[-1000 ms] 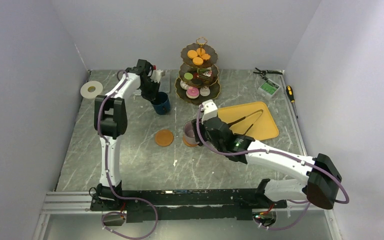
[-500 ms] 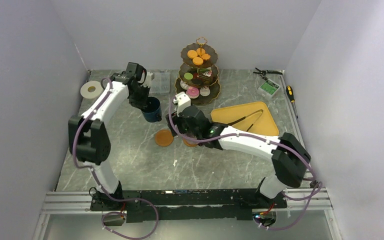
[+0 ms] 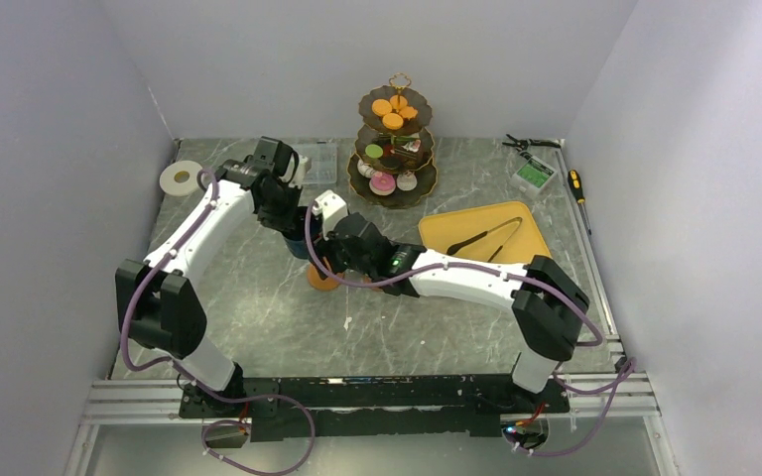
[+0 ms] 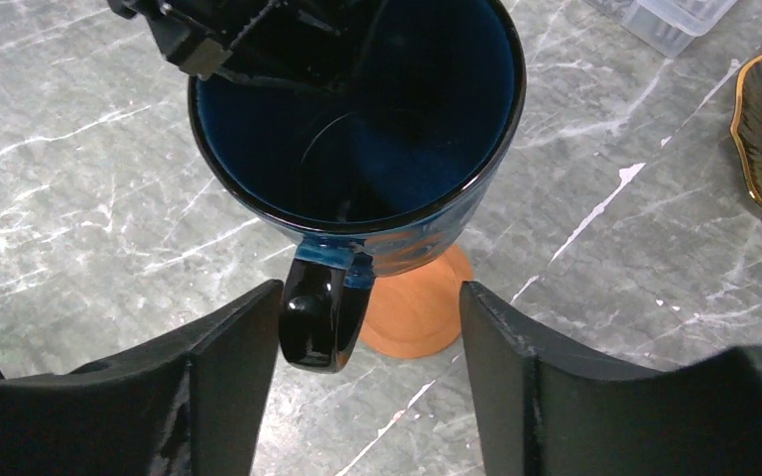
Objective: Serve the afternoon tea
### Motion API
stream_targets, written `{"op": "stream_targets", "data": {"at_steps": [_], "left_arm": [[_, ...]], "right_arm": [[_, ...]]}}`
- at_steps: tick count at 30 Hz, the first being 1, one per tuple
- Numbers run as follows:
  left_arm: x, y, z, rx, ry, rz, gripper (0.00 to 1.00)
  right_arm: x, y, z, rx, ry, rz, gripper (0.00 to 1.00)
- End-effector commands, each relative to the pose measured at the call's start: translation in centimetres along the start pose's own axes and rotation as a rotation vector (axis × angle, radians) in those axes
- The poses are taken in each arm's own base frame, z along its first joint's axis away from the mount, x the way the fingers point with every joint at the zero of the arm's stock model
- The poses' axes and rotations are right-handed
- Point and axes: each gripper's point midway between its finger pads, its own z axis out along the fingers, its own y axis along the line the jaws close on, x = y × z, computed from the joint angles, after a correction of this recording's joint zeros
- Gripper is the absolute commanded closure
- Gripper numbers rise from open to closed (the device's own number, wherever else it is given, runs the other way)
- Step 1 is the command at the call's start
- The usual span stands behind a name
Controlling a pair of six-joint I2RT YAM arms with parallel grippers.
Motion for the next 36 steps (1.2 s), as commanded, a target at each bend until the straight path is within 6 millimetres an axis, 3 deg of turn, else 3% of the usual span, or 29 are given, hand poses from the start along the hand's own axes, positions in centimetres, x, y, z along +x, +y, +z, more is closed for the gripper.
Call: {"op": "stream_targets", "data": {"at_steps": [1,12,16,18,21,23,30,36], "left_arm": [[-2.0,-0.6,-2.5,0.031,-0.104,-0.013,0.97],[-1.1,-2.0,-2.9,0.098,-0.086,0.031,0.97],[-0.9,-3.4,-3.3,0.180,-0.075,0.055,0.96],[-1.0,-3.7,-3.6,0.197,-0.075,0.068,0.81],[-1.2,-3.5,-4.2,0.191,-0.082,0.081,0.31],[-1.5,-3.3,-4.7,0.179,-0.105,0.084,0.11],[-2.9,-1.5,-6.2,0.167,-0.171,0.035,0.07],[-3.7,3.9,-5.9,0.164,-0.179,-0.160,0.07]], "right_arm": [[-2.2,0.2,0.8,-0.002,-0.053,-0.005,0.37],[-2.6,0.5,2.2,-0.002,-0.044,-0.026,0.67],[-2.2,0.3,2.7,0.014,-0.031,-0.029,0.89],[-1.8,-0.1,2.8,0.031,-0.025,-0.031,0.99],[-0.9,-0.8,2.7,0.060,-0.024,-0.027,1.00],[-0.3,-0.9,2.5,0.064,-0.027,-0.020,1.00],[1.5,-1.0,2.5,0.065,-0.013,-0.003,1.00],[3.7,-0.7,2.9,0.078,0.021,-0.022,1.00]]}}
